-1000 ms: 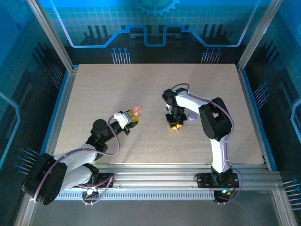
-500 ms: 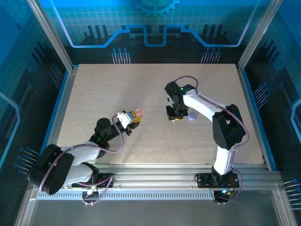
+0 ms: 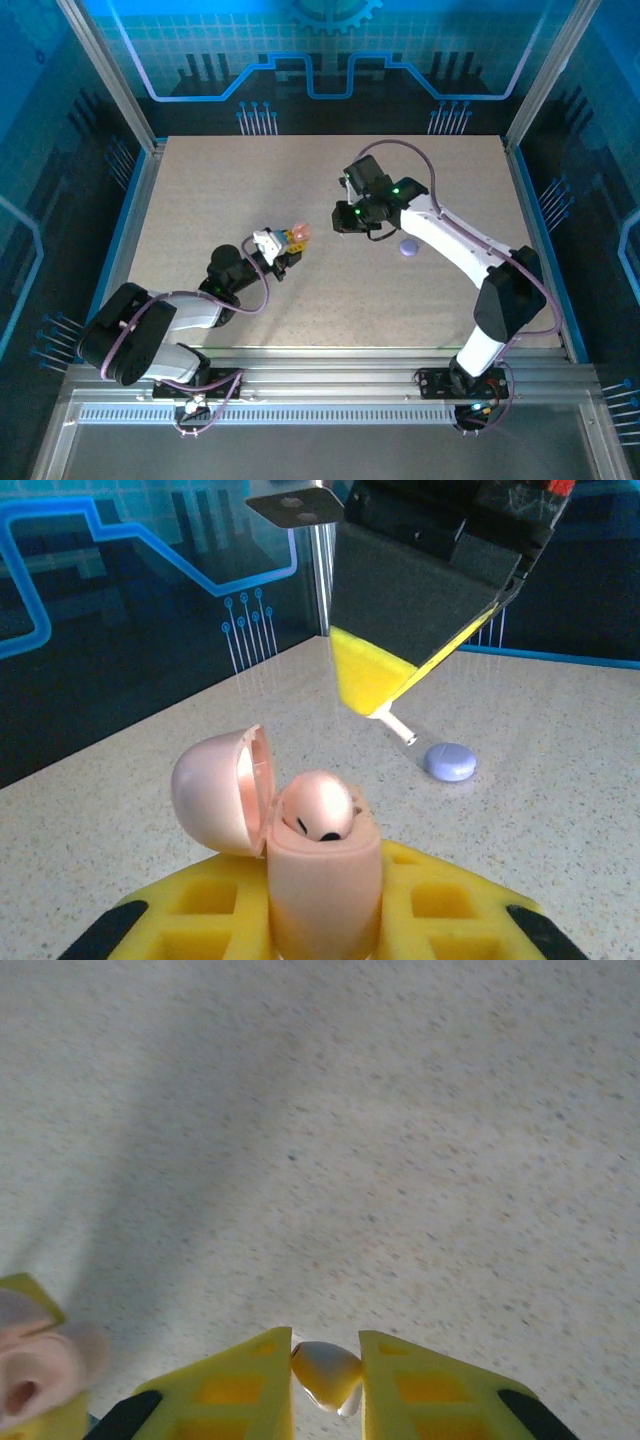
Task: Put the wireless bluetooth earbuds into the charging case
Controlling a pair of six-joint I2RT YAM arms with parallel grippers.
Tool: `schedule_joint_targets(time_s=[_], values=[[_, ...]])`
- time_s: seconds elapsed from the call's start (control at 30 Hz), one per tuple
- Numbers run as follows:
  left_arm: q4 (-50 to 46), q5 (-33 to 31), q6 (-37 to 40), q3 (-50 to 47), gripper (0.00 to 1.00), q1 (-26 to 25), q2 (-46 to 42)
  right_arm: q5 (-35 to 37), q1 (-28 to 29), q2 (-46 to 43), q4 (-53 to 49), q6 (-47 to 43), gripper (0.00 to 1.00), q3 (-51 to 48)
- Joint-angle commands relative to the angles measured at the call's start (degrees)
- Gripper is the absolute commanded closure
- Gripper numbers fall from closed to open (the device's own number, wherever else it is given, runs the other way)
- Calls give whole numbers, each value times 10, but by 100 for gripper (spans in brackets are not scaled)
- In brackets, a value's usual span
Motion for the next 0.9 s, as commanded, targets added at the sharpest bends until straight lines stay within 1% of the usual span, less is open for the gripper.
schedule_joint_targets(time_s=[0.0,0.17,0.37,0.87], values=[[30,18,-11,14,78,-3,2,-22,21,-22,73,22,78,7],[33,19,-16,16,78,-3,1,-11,45,-38,132,30,78,-1],[42,19,-21,19,78,-3,1,-7,61,-64,209,45,79,-38],[68,-16,-73,25,78,-3,-2,-16,75,-91,277,85,79,-104]])
